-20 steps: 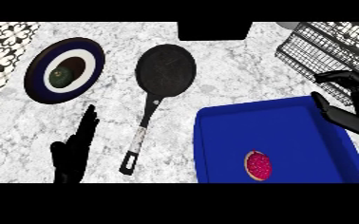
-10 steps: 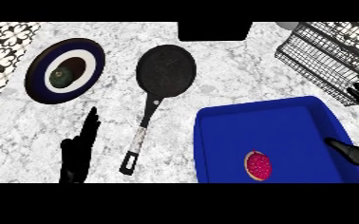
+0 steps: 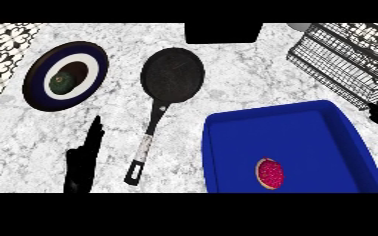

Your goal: Pick the cupcake from the tray and place it in the tiered basket

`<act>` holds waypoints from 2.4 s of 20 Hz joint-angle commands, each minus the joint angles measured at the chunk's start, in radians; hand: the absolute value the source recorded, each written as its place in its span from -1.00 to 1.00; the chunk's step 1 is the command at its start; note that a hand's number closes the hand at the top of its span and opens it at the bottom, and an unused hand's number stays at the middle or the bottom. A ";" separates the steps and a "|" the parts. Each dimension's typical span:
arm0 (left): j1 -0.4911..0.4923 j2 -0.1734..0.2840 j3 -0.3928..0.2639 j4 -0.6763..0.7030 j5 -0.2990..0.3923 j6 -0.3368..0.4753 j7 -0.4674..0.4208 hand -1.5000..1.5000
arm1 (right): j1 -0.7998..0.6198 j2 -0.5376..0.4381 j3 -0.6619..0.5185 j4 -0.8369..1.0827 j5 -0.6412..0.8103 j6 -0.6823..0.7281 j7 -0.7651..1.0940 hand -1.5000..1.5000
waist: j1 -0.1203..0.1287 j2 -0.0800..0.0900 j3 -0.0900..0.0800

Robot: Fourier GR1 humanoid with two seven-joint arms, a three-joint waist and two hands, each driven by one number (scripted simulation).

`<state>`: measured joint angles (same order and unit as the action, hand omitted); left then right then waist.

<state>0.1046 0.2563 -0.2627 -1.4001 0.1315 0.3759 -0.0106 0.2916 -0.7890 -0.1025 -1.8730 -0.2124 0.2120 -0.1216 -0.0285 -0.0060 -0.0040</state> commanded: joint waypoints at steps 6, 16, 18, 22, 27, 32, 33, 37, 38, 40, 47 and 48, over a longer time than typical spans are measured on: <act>-0.028 -0.038 -0.010 0.052 -0.026 0.004 -0.024 0.00 | 0.099 -0.059 0.104 -0.366 0.379 -0.126 0.346 -1.00 | 0.014 0.004 0.002; -0.041 -0.028 0.066 0.098 -0.002 -0.074 -0.064 0.00 | 0.026 0.157 0.399 -0.368 0.812 -0.148 0.537 -1.00 | 0.029 0.006 0.003; 0.008 -0.039 0.007 0.020 -0.046 -0.039 -0.020 0.00 | 0.061 0.138 0.432 -0.405 0.893 -0.126 0.590 -1.00 | 0.029 0.004 0.004; -0.013 -0.010 0.043 -0.021 -0.027 -0.060 0.017 0.00 | -0.053 0.211 0.560 -0.349 1.021 -0.045 0.760 -1.00 | 0.039 0.006 0.003; -0.028 -0.038 0.076 0.070 -0.037 -0.097 -0.034 0.00 | -0.088 0.280 0.559 -0.328 1.010 0.059 0.766 -1.00 | 0.030 0.006 0.004; 0.011 -0.043 0.077 -0.032 -0.072 -0.087 0.022 0.00 | -0.029 0.323 0.587 -0.309 1.065 0.043 0.713 -1.00 | 0.028 0.005 0.004; 0.006 -0.043 0.061 -0.048 -0.072 -0.083 0.066 0.00 | -0.132 0.412 0.680 -0.215 1.131 0.053 0.792 -1.00 | 0.033 0.005 0.004; 0.012 -0.056 0.080 -0.016 -0.077 -0.105 -0.010 0.00 | -0.098 0.367 0.625 -0.187 1.137 0.099 0.778 -1.00 | 0.030 0.005 0.004; -0.079 -0.081 0.102 0.110 -0.077 -0.103 -0.018 0.00 | -0.115 0.352 0.590 -0.183 1.104 0.143 0.781 -1.00 | 0.026 0.007 0.004; -0.021 -0.055 0.086 -0.019 -0.095 -0.091 0.032 0.00 | -0.131 0.357 0.556 -0.181 1.086 0.200 0.821 -1.00 | 0.031 0.006 0.004; -0.064 -0.080 0.154 0.070 -0.092 -0.130 -0.012 0.00 | -0.165 0.452 0.576 -0.128 1.126 0.248 0.822 -1.00 | 0.028 0.006 0.004; -0.046 -0.111 0.125 0.064 -0.116 -0.116 -0.022 0.00 | -0.187 0.476 0.582 -0.130 1.141 0.265 0.836 -1.00 | 0.029 0.006 0.004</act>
<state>0.0635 0.1699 -0.1484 -1.3727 0.0309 0.2702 0.0054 0.1473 -0.3675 0.4830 -2.0257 0.9152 0.4269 0.6895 0.0000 -0.0003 0.0001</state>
